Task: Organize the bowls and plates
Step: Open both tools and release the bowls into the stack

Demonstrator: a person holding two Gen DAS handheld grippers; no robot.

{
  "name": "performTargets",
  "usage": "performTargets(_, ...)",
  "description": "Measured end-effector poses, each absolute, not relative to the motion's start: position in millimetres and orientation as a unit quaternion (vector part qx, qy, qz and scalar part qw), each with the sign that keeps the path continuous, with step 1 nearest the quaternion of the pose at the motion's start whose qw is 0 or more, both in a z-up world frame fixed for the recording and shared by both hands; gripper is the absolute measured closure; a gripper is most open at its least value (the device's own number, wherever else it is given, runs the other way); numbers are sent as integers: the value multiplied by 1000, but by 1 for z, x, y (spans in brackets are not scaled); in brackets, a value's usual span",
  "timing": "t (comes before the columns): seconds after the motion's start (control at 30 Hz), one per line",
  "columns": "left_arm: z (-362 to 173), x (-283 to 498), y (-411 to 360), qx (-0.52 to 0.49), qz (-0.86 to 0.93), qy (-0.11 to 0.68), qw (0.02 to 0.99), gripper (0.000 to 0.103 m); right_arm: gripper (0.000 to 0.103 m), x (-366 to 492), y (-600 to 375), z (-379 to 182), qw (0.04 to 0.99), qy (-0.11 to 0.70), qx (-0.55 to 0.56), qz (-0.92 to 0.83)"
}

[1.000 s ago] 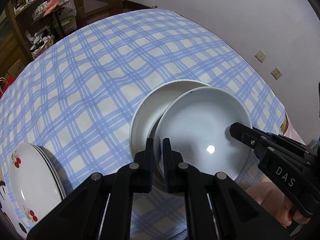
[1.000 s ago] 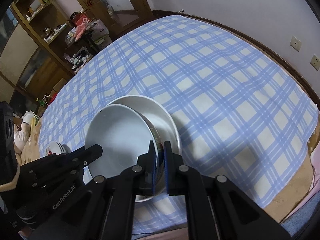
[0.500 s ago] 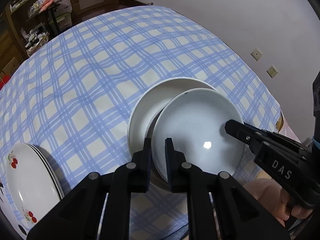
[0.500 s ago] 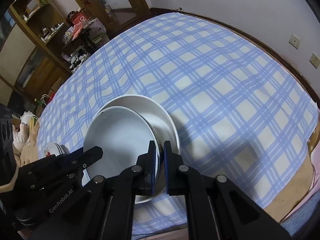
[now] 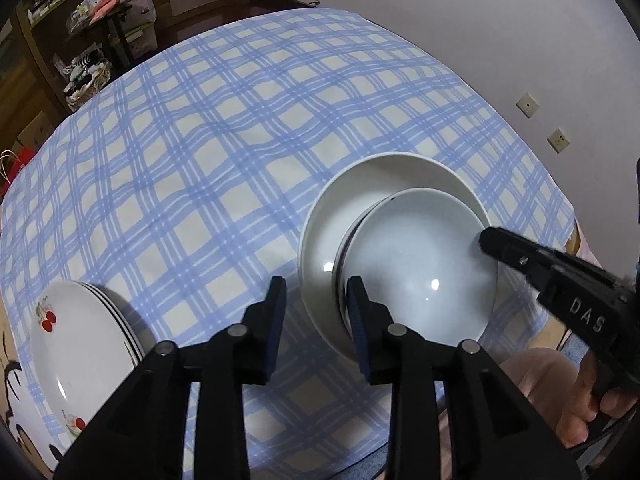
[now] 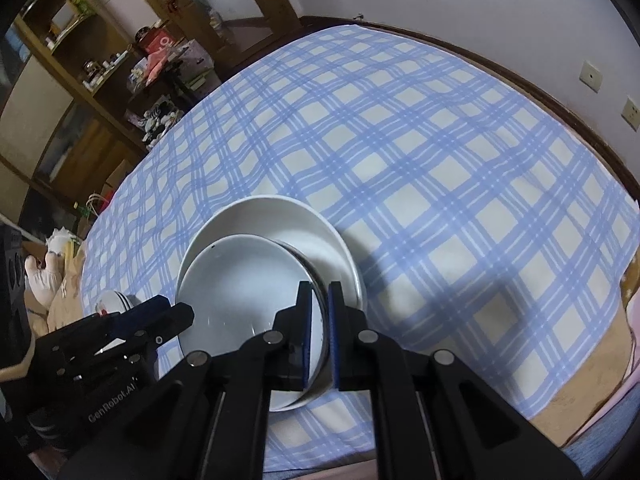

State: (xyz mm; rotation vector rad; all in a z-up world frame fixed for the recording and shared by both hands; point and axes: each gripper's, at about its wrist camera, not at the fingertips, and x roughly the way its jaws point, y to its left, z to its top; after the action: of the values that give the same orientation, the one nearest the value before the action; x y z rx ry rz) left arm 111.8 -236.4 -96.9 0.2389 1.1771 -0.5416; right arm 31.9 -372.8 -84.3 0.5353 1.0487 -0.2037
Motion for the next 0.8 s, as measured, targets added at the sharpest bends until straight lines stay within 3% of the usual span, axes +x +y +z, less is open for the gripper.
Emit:
performTargets(0.1,-91,110,-234,114,-263,537,794,53,94,31,-376,-80,828,493,248,-102)
performTargets(0.23,-80,111,-227,108,-267,524,801,46,91,29,-381,-76,826,497,246,-100)
performTargets(0.3,-76,114,-224,103,-268,524,802,33,78,28,-384,-74,826,497,245,-100)
performTargets(0.6,-76,131,-219,130,-244,516,811,20,30,23,-397,-70,828,493,242,-109)
performTargets(0.8,-90,144,-216,130,-232,534,803,19,21,26,-403,-76,823,501,242,-109)
